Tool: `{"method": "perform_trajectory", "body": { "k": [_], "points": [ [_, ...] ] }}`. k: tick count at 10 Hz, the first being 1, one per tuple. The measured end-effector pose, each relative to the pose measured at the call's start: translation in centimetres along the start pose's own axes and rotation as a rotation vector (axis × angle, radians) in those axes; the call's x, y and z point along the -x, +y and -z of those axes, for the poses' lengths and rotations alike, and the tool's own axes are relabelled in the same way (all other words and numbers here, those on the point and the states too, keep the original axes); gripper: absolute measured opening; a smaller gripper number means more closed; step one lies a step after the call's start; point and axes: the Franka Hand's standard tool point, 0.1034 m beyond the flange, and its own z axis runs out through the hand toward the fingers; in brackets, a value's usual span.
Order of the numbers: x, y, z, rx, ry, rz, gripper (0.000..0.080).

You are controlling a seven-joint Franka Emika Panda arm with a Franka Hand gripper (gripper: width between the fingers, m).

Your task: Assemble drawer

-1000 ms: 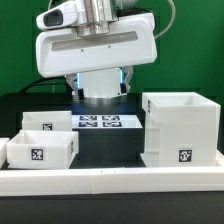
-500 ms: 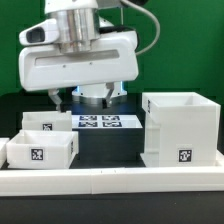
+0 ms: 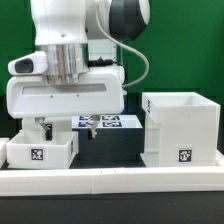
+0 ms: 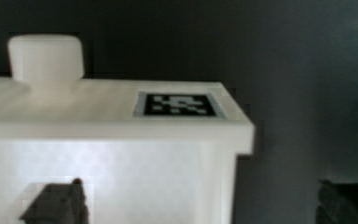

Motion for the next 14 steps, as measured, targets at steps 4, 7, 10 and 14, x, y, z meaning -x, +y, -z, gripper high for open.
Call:
{"method": "perform_trajectory", "body": {
  "k": [4,7,10,14],
  "points": [
    [0.5,-0.1,-2.5,0.023,0.006,0.006,0.0649],
    [0.6,-0.5,-2.6,0.023,0.003,0.012,0.0604],
    [0.6,-0.9,-2.7,0.023,0.001,0.021,0.0299],
    [0.6,-0.9,-2.7,0.023,0.001,0.021,0.0041]
  ]
}}
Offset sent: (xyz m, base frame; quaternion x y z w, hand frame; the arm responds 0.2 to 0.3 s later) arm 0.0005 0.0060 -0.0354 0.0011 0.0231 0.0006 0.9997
